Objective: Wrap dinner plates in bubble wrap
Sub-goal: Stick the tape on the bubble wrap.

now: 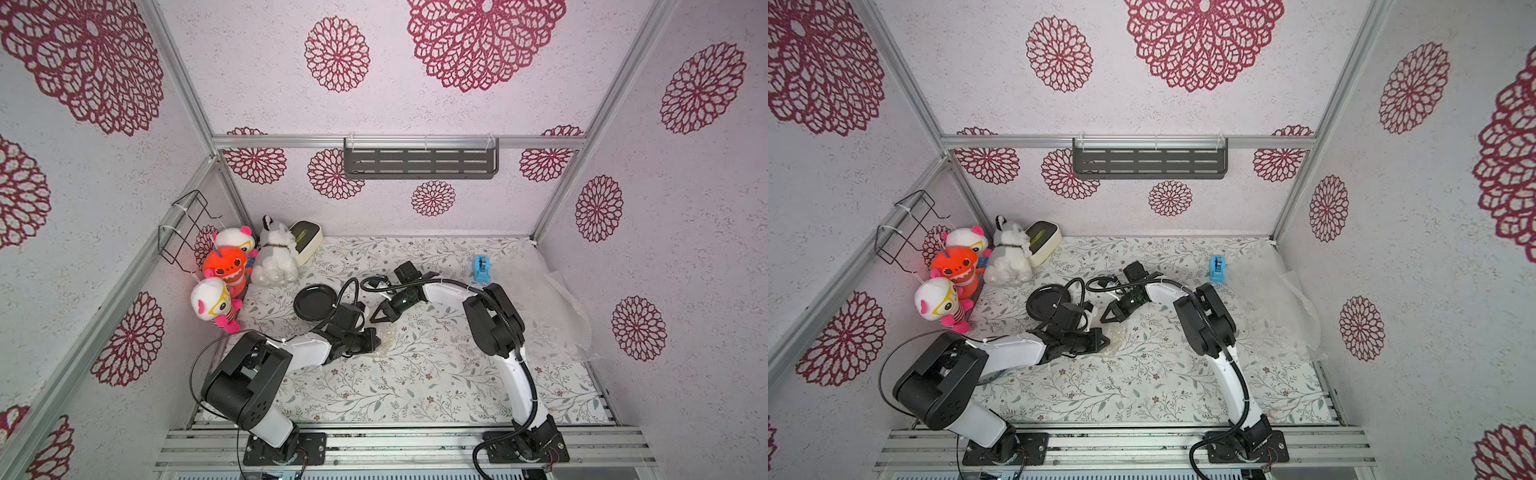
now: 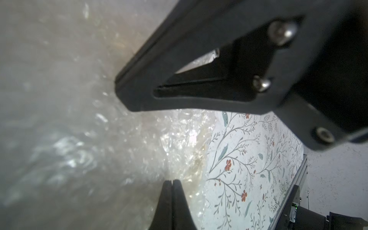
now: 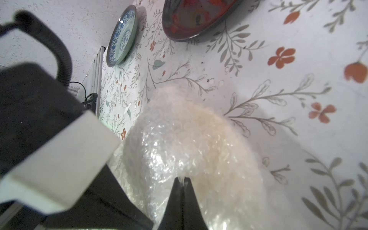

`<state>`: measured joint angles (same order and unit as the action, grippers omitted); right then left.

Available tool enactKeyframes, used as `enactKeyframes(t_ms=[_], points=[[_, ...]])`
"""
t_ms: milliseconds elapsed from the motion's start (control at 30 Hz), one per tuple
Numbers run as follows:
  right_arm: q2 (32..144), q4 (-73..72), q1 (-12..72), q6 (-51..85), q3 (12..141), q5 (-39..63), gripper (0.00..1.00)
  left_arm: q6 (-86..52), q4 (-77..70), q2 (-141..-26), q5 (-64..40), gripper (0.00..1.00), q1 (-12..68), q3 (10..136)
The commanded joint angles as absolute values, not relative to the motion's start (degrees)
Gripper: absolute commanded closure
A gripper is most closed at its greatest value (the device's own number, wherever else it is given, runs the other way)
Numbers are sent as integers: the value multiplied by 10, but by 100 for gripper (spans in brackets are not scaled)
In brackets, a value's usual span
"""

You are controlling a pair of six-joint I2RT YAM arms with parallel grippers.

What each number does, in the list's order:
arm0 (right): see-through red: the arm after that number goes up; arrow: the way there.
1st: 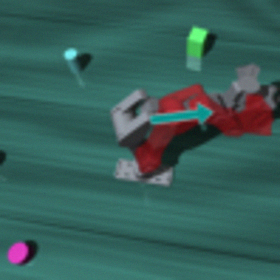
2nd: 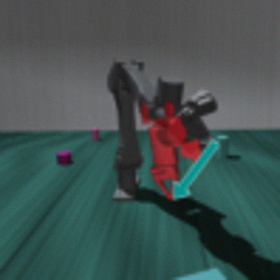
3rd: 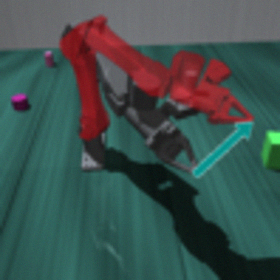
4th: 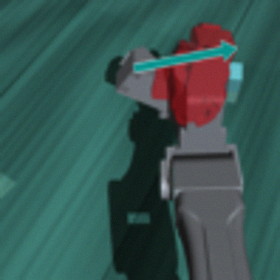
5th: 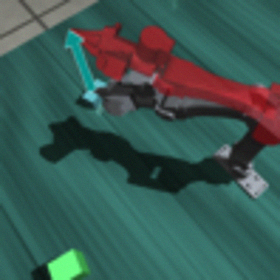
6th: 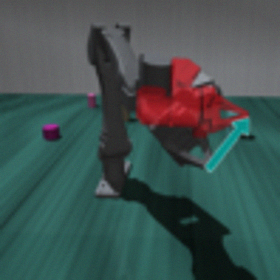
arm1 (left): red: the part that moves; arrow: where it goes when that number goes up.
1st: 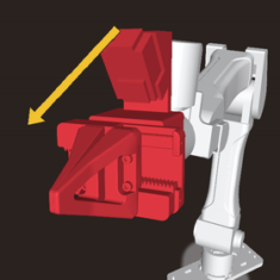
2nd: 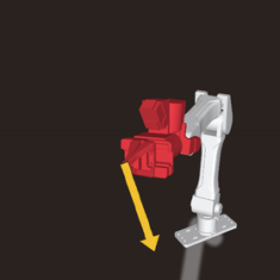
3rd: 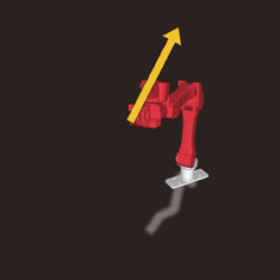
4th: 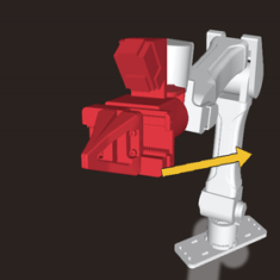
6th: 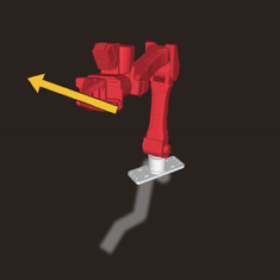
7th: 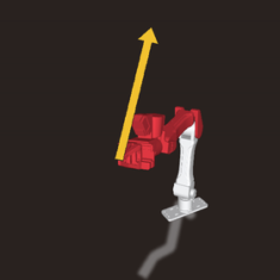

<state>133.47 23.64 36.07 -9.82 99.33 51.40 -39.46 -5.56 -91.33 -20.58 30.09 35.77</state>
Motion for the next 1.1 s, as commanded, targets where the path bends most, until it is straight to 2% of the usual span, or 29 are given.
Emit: enactKeyframes(t_ms=[0, 200, 500, 867, 1067], points=[[1343, 239, 365, -103, 1012, 462, 100, -385, -63, -905, -219, 100, 300, 351], [1322, 190, 375, -121, 967, 382, 100, -383, -85, -887, -239, 100, 300, 335], [1308, 189, 380, -136, 945, 399, 100, -380, -93, -806, -227, 93, 299, 331], [1300, 162, 380, -113, 922, 422, 100, -367, -45, -918, -94, 93, 297, 417], [1294, 150, 381, -98, 914, 434, 100, -378, -68, -996, -153, 95, 296, 433]])
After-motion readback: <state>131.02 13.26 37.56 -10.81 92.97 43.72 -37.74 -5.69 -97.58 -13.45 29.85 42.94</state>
